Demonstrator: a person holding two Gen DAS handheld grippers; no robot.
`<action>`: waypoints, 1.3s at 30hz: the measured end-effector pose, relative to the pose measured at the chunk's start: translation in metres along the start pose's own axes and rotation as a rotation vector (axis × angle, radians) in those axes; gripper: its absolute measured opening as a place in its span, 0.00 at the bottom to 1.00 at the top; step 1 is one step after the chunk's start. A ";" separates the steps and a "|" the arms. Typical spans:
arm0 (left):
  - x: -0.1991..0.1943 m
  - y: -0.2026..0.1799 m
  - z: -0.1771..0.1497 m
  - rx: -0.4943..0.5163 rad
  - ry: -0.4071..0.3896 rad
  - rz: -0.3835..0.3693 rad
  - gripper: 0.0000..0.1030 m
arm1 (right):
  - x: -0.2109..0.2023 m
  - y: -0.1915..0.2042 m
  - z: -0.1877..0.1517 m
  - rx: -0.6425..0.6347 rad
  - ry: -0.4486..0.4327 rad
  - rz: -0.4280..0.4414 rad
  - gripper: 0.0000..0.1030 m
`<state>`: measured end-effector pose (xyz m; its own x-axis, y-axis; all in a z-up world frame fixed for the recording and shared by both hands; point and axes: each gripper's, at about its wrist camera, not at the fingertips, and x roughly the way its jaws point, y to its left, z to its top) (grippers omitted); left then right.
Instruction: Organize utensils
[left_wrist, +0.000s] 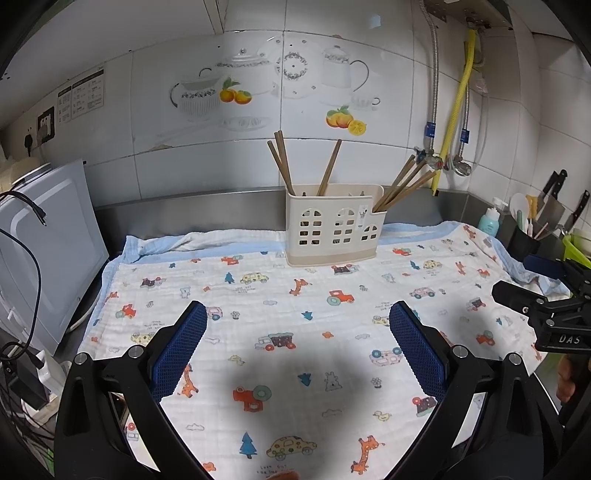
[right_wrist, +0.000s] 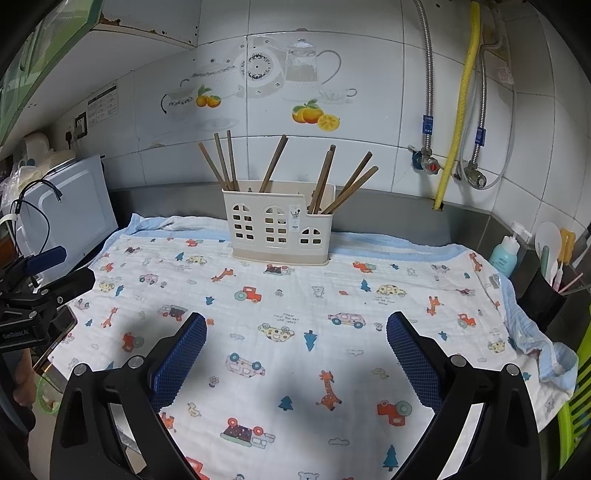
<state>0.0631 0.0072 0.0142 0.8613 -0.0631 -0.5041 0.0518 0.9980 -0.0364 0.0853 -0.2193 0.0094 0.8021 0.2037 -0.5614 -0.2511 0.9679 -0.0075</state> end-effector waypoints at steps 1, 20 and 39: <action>0.000 0.000 0.000 0.001 -0.001 0.001 0.95 | 0.000 0.000 0.000 0.002 -0.001 0.003 0.92; -0.007 -0.004 0.000 0.022 -0.028 0.011 0.95 | -0.003 0.000 0.000 0.006 -0.013 0.019 0.92; -0.007 -0.004 -0.001 0.023 -0.025 0.011 0.95 | -0.004 0.001 0.001 0.005 -0.017 0.027 0.92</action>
<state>0.0568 0.0032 0.0172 0.8741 -0.0520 -0.4829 0.0536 0.9985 -0.0106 0.0823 -0.2187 0.0125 0.8041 0.2326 -0.5470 -0.2705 0.9626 0.0117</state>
